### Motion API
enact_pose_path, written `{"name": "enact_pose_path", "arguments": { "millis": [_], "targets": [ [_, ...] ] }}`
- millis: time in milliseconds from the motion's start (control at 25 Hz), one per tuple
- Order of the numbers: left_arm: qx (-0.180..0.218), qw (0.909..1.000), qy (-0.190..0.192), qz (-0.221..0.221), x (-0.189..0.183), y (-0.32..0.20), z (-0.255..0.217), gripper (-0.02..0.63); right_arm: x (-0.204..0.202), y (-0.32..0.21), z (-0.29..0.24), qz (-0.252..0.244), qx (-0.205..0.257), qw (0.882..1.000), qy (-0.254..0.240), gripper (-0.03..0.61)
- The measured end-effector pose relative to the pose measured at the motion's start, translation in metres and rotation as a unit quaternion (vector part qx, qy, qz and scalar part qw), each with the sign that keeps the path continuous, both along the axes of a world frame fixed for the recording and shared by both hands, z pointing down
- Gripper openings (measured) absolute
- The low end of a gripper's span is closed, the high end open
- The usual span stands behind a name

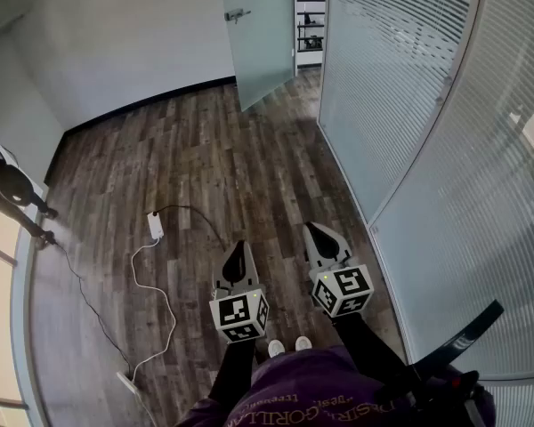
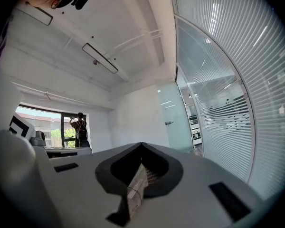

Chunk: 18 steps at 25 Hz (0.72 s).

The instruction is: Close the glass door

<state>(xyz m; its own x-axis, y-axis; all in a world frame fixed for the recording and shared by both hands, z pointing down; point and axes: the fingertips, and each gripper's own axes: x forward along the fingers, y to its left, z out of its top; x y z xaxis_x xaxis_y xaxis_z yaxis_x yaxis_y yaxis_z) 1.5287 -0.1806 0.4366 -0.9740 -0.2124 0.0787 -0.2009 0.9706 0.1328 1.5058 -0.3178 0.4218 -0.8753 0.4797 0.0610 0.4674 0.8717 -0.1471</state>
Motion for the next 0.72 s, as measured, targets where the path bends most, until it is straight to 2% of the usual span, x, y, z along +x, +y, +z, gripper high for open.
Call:
{"name": "enact_pose_path", "arguments": {
  "millis": [720],
  "targets": [
    [0.001, 1.0000, -0.004, -0.003, 0.010, 0.020, -0.005, 0.000, 0.004, 0.013, -0.004, 0.014, -0.006, 1.000, 0.001, -0.003]
  ]
}}
